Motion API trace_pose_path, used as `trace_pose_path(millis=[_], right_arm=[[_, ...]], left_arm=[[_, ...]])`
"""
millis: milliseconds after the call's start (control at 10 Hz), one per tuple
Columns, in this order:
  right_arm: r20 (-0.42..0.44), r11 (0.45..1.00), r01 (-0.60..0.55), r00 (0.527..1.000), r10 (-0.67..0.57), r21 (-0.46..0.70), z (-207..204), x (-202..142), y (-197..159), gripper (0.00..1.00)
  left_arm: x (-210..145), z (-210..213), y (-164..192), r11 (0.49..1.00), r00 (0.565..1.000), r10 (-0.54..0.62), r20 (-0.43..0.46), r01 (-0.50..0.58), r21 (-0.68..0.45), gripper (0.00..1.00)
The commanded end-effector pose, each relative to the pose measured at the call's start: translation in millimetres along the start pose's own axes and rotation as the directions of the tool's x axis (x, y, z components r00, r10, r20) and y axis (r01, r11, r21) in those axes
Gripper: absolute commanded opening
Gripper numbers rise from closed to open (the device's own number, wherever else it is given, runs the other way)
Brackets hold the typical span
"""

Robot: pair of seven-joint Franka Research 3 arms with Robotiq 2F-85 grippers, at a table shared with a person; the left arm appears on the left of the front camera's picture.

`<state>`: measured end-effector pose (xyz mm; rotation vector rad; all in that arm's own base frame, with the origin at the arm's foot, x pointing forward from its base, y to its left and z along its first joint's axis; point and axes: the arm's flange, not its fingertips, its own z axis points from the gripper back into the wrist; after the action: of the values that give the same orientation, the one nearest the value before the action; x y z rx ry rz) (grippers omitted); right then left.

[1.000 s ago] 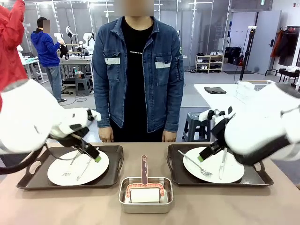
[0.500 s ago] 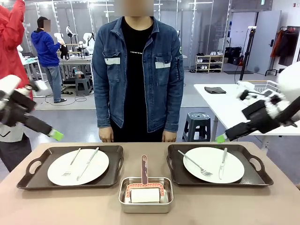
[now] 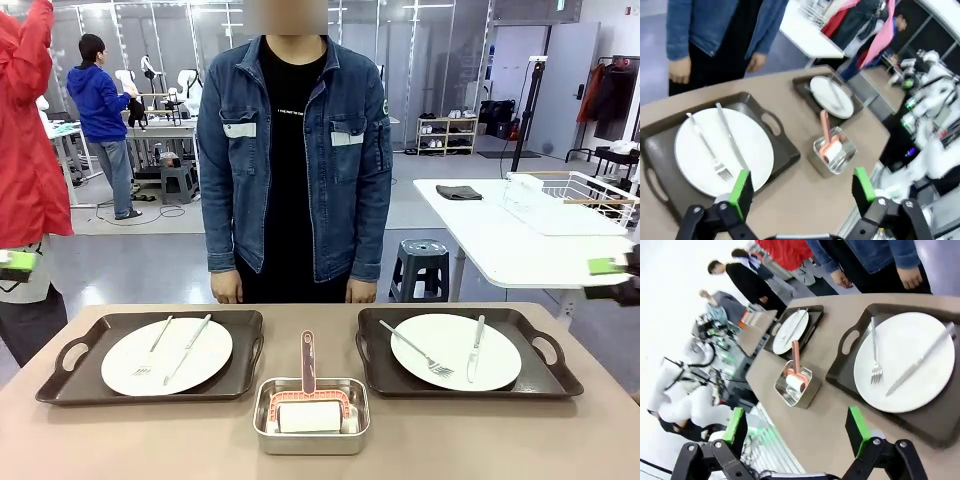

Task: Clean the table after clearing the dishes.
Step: When the left (or right) Handle tray is removed, use the left hand (or right hand) to clean the left (or right) side of the table with the Lint Roller.

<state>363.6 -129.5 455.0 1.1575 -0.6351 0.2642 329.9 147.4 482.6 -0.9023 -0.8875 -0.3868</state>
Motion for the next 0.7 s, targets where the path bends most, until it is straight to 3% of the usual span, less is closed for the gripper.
trace_pose_path(millis=[0,100,200,400,600], right_arm=[[0.068,0.997,0.064,0.995,-0.067,0.044,23.7,2.4,-21.7,1.00],[0.096,0.995,0.093,0.991,-0.097,0.042,36.2,0.6,-28.8,1.00],[0.082,0.996,0.092,0.992,-0.094,0.022,41.3,-0.6,-33.9,1.00],[0.070,0.990,0.141,0.987,-0.141,0.004,52.0,-5.3,-47.8,1.00],[0.113,0.981,0.196,0.974,-0.195,0.002,69.8,-16.5,-61.0,1.00]], left_arm=[[-32.7,20.6,19.4,0.984,0.984,0.158,0.082,-0.150,-0.093,1.00],[-33.6,32.7,32.1,0.942,0.938,0.333,0.099,-0.326,-0.076,1.00],[-32.3,40.1,34.5,0.918,0.915,0.396,0.073,-0.393,-0.045,1.00],[-29.6,52.6,38.3,0.879,0.875,0.474,0.100,-0.476,-0.006,1.00],[-28.5,60.8,30.3,0.862,0.852,0.497,0.163,-0.507,0.022,1.00]])
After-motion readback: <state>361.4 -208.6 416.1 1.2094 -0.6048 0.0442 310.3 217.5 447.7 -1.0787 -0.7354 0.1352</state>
